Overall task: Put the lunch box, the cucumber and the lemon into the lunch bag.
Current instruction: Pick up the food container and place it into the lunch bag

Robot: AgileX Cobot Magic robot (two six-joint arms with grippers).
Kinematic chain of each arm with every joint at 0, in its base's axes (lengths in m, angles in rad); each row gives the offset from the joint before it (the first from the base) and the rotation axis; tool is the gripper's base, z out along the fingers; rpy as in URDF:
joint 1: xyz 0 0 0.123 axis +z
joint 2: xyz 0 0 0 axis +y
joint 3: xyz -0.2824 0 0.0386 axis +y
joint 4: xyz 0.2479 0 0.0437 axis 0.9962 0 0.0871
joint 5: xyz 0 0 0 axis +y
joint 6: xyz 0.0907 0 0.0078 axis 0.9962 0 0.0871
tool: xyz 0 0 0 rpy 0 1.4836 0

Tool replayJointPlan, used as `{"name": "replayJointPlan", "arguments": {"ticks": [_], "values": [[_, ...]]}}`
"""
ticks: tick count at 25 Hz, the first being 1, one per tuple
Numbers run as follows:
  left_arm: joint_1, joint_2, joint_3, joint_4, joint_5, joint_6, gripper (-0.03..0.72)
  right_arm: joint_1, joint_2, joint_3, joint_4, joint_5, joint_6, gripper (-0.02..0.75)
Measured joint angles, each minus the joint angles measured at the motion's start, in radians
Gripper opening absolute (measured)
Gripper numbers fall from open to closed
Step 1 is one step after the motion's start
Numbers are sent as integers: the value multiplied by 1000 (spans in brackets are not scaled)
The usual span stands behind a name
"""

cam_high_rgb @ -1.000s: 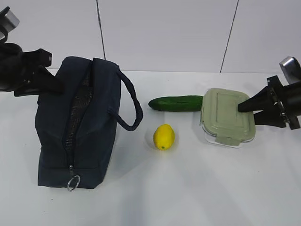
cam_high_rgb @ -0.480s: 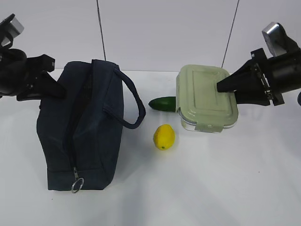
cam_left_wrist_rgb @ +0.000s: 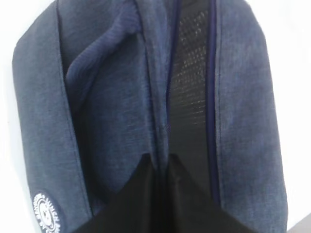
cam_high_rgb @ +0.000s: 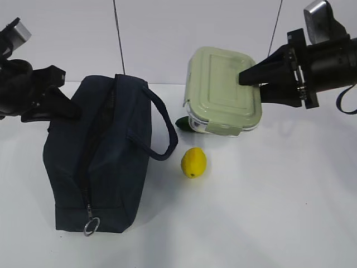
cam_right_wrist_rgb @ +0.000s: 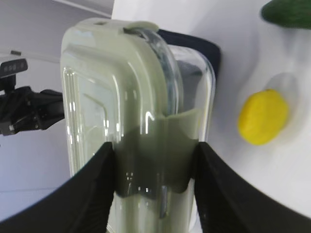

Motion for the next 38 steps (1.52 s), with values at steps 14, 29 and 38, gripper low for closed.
{"name": "replayJointPlan", "arguments": {"ticks": [14, 29, 38], "values": [[-1, -21, 0, -59, 28, 31, 8, 115, 0, -48, 100, 4, 2, 379], [-2, -21, 0, -99, 30, 61, 8, 229, 117, -169, 197, 6, 2, 378], [-2, -21, 0, -124, 28, 69, 8, 264, 192, -192, 211, 4, 2, 378]]}}
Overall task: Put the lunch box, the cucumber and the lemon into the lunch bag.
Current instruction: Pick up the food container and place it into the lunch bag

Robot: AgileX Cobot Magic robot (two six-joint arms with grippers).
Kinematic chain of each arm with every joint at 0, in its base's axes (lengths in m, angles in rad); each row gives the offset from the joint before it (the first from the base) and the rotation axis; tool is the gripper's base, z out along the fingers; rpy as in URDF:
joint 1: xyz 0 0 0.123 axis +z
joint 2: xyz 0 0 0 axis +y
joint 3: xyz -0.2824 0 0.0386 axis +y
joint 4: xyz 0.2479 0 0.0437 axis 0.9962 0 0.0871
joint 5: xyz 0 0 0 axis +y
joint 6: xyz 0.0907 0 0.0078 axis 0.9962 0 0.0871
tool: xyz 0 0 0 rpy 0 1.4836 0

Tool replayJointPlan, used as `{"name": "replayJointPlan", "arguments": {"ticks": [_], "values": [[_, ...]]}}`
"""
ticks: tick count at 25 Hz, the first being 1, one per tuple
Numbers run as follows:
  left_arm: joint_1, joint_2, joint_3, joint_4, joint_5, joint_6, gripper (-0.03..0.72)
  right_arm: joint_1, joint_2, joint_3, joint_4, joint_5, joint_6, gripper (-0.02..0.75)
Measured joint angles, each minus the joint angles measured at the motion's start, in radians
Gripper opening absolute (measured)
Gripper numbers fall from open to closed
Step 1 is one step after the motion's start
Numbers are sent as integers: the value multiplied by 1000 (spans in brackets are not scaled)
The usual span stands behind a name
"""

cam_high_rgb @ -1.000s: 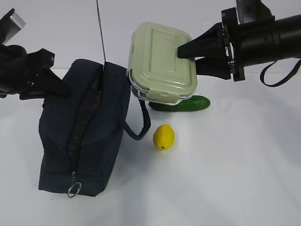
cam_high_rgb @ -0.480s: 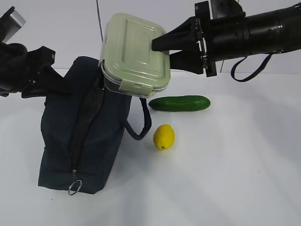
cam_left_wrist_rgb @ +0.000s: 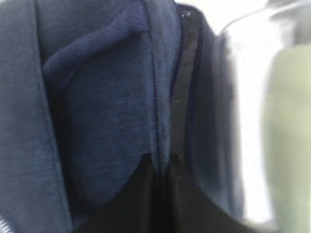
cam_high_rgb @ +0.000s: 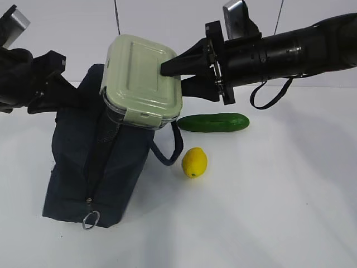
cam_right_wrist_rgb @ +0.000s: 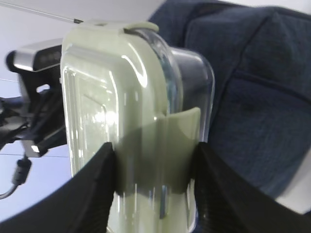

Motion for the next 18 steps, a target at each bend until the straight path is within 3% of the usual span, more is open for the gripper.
{"name": "replayJointPlan", "arguments": {"ticks": [9, 18], "values": [[0, 0, 0, -34, 0, 16, 8, 13, 70, -1, -4, -4, -14, 377], [-2, 0, 0, -53, 3, 18, 8, 13, 131, -2, -77, -17, -20, 377]]}}
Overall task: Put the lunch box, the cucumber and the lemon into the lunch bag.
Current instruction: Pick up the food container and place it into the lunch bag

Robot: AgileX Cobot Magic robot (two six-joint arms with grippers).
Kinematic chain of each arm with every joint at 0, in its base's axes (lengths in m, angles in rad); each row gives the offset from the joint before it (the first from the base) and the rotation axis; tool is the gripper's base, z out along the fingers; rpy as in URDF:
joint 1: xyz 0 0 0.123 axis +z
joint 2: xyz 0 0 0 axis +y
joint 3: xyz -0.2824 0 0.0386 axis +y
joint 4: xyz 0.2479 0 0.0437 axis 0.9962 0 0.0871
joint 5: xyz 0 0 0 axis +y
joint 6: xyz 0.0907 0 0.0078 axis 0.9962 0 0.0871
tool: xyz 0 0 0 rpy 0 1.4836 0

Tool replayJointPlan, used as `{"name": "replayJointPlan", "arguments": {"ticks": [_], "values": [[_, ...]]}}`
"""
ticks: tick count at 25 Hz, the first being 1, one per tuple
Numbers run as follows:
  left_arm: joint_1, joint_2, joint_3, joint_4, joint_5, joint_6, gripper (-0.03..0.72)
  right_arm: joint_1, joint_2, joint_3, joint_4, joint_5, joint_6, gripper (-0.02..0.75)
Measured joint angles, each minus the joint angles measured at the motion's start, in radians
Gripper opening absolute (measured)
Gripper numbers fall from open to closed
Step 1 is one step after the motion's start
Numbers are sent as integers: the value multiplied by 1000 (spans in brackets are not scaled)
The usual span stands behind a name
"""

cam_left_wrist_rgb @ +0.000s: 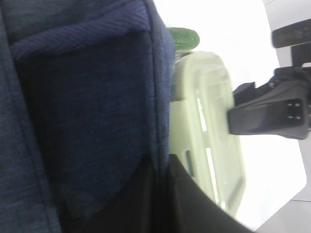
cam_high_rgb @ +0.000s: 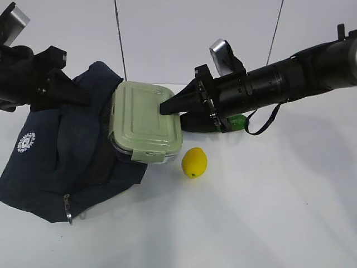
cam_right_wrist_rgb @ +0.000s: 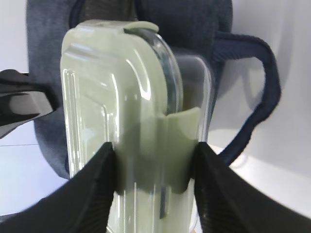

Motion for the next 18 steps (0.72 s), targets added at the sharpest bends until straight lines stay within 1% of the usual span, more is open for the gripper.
{"name": "replayJointPlan", "arguments": {"ticks": [3, 10, 15, 18], "values": [[-16, 0, 0, 0, 0, 0, 8, 0, 24, 0, 0, -6, 0, 377], [-102, 22, 2, -12, -7, 0, 8, 15, 41, -9, -6, -10, -11, 377], [-107, 22, 2, -31, -18, 0, 8, 18, 41, -15, 3, -10, -13, 377], [-107, 22, 2, -43, -13, 0, 8, 40, 41, -26, 7, -24, -25, 377]]}}
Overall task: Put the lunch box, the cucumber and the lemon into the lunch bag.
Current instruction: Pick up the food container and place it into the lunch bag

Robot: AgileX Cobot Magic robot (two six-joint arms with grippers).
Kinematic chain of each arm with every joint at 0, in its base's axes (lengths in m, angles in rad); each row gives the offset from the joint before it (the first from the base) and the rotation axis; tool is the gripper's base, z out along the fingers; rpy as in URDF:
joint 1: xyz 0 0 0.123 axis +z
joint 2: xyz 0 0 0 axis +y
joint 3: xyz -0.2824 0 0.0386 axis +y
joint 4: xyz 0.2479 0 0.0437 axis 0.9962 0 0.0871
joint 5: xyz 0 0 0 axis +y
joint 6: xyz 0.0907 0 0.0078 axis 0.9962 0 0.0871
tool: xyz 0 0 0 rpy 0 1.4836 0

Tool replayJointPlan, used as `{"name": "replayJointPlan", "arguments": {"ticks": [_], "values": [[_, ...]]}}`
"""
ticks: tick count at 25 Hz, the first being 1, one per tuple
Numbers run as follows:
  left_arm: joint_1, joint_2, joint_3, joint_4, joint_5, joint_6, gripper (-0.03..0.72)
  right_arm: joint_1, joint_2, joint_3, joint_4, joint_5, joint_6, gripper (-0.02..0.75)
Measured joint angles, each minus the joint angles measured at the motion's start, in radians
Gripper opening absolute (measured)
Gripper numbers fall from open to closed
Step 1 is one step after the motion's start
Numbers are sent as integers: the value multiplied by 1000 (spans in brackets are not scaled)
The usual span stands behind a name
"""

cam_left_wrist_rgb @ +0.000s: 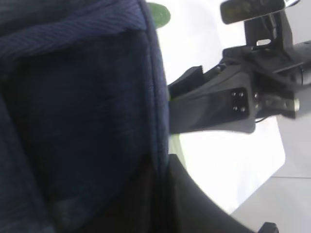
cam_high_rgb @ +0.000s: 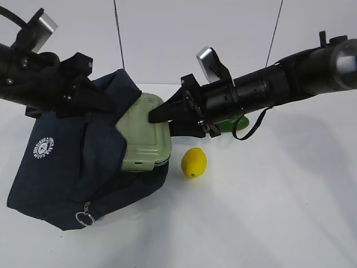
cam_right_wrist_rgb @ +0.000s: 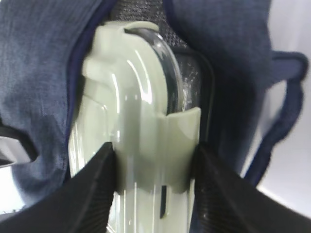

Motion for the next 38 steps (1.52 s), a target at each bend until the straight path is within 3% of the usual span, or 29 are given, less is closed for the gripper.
{"name": "replayJointPlan", "arguments": {"ticks": [12, 31, 38], "values": [[0, 0, 0, -49, 89, 0, 8, 117, 6, -81, 6, -43, -79, 377], [0, 0, 0, -55, 194, 0, 8, 123, 10, -92, 1, -33, -402, 377], [16, 0, 0, -61, 224, 0, 8, 123, 10, -92, 8, -33, -426, 377]]}}
